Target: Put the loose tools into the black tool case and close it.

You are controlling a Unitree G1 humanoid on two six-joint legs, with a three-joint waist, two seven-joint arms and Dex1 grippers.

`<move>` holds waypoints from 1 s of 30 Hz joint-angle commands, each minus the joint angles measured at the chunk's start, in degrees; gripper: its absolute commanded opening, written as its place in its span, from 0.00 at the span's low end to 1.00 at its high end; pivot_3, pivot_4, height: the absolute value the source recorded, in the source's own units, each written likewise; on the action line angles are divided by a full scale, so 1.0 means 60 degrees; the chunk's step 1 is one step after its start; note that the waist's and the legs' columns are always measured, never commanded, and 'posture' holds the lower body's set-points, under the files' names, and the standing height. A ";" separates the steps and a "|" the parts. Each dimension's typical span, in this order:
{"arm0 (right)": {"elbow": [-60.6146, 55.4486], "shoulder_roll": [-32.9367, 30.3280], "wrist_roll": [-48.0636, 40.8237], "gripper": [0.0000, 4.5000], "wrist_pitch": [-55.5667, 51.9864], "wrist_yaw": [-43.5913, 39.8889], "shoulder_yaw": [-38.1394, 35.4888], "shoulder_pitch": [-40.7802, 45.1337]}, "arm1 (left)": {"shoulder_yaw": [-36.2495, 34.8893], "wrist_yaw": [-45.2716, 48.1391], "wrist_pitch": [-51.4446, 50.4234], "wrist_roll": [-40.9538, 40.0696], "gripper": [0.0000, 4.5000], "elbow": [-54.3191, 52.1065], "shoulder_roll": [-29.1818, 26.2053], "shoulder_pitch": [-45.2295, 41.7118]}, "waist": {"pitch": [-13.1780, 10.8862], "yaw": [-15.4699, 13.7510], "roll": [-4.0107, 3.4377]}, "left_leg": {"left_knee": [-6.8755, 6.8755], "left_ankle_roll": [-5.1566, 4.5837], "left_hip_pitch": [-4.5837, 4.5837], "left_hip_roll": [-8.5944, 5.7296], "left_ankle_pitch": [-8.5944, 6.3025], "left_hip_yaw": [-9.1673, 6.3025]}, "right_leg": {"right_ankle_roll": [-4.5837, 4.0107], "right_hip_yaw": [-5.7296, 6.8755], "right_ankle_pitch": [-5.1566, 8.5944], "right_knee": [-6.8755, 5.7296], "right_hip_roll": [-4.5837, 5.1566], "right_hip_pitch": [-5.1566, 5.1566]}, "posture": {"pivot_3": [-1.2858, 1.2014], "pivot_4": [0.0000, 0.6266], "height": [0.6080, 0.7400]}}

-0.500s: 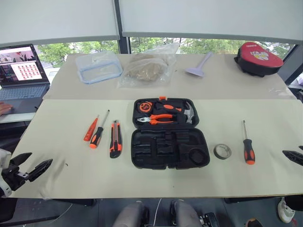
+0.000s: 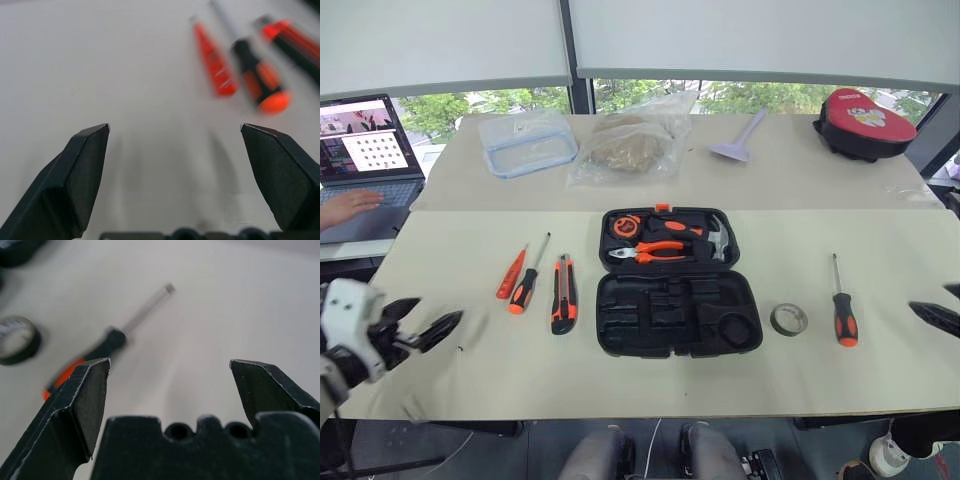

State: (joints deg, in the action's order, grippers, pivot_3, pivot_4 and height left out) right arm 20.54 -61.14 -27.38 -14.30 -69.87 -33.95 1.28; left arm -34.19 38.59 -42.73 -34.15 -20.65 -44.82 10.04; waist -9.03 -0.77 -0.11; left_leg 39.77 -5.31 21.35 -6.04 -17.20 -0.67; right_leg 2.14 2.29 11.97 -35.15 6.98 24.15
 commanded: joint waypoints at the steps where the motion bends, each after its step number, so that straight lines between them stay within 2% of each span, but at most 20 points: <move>1: -0.2165 0.0087 -0.0669 0.99 -0.0862 0.0181 0.0193 0.0086 | 0.0574 -0.1054 -0.1640 -0.0587 1.00 -0.1336 -0.0204 -0.0792 | 0.0000 0.0000 0.0000 | 0.0000 0.0002 0.0003 -0.0001 0.0001 0.0001 | 0.0000 -0.0001 0.0000 -0.0006 -0.0001 -0.0001 | 0.52 0.24 0.86; 7: -0.5044 0.0340 -0.1494 0.99 -0.2098 0.0488 0.1191 0.0310 | 0.1790 -0.2982 -0.4266 -0.0804 1.00 -0.2072 0.0173 -0.2498 | -0.0001 -0.0014 0.0003 | 0.0002 0.0016 0.0006 -0.0002 0.0003 -0.0005 | 0.0000 0.0000 0.0000 -0.0017 -0.0015 0.0002 | 0.52 0.24 0.86; 15: -0.7079 0.0805 -0.2000 0.99 -0.2694 0.1035 0.2356 0.0870 | 0.2840 -0.4353 -0.5453 -0.0496 1.00 -0.1978 0.1507 -0.3947 | -0.0009 -0.0135 0.0019 | 0.0017 0.0023 0.0005 -0.0010 0.0008 -0.0007 | 0.0002 0.0001 -0.0001 -0.0022 -0.0023 0.0001 | 0.52 0.24 0.86; 19: -0.7333 0.0991 -0.1949 0.99 -0.2907 0.1318 0.2776 0.1169 | 0.3301 -0.4801 -0.5604 -0.0085 1.00 -0.1984 0.1721 -0.3963 | -0.0012 -0.0135 0.0026 | 0.0018 0.0031 0.0005 -0.0010 0.0013 -0.0007 | 0.0002 0.0001 -0.0001 -0.0024 -0.0027 0.0001 | 0.52 0.24 0.86; 30: -0.7356 0.1034 -0.1973 0.99 -0.3052 0.1553 0.2712 0.1007 | 0.3179 -0.4988 -0.5635 0.0386 1.00 -0.2076 0.1944 -0.3722 | -0.0011 -0.0224 0.0027 | 0.0019 0.0038 0.0005 -0.0010 0.0017 -0.0007 | 0.0001 -0.0001 -0.0001 -0.0026 -0.0069 0.0002 | 0.52 0.24 0.86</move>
State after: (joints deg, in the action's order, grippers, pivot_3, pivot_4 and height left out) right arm -22.06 -55.01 -38.46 -32.65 -60.93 -16.12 7.33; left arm -14.26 8.48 -76.42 -32.33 -31.72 -33.21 -12.52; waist -9.10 -2.12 0.05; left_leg 39.88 -5.08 21.38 -6.10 -17.09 -0.71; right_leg 2.15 2.28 11.96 -35.31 6.57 24.17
